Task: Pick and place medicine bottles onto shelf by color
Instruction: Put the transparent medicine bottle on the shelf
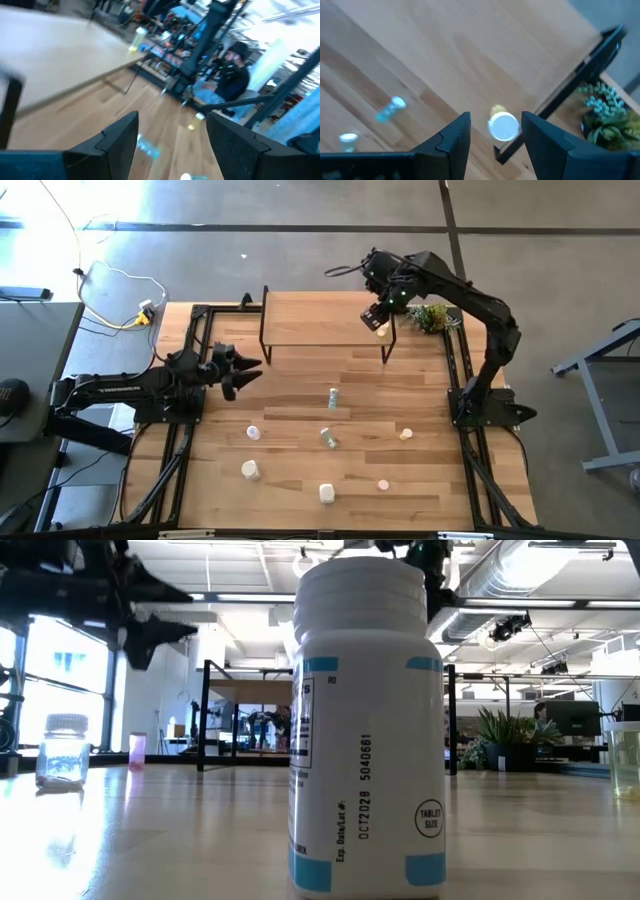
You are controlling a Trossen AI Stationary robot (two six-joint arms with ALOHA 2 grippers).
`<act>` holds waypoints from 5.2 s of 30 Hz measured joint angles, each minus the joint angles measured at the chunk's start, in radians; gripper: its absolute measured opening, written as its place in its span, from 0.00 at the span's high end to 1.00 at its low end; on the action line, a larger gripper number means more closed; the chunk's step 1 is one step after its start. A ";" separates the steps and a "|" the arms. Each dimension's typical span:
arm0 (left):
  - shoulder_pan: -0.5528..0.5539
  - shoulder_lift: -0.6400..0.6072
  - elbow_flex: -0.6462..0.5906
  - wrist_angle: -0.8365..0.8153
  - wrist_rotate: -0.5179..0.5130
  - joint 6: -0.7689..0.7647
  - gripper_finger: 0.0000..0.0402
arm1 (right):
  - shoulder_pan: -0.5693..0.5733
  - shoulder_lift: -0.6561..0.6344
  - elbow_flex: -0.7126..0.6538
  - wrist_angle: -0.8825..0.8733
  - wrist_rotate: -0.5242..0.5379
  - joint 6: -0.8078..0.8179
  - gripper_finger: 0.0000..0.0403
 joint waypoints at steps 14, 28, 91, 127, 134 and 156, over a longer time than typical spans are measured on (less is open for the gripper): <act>0.000 0.020 0.213 -0.112 0.163 0.136 0.43 | 0.021 -0.001 0.263 -0.087 0.121 0.016 0.59; -0.095 0.153 0.261 -0.158 0.267 0.190 0.40 | 0.018 -0.027 0.349 -0.090 0.130 0.016 0.59; -0.637 0.812 0.557 -0.947 -0.136 0.444 0.40 | 0.018 -0.032 0.347 -0.089 0.129 0.015 0.59; -0.588 0.944 0.605 -0.931 -0.100 0.348 0.65 | 0.018 -0.032 0.347 -0.089 0.129 -0.017 0.59; -0.455 0.944 0.772 -1.056 -0.164 0.424 0.67 | 0.017 -0.032 0.347 -0.089 0.128 -0.067 0.59; 0.205 0.950 1.257 -1.019 -0.230 0.910 0.66 | 0.018 -0.032 0.347 -0.089 0.110 0.068 0.59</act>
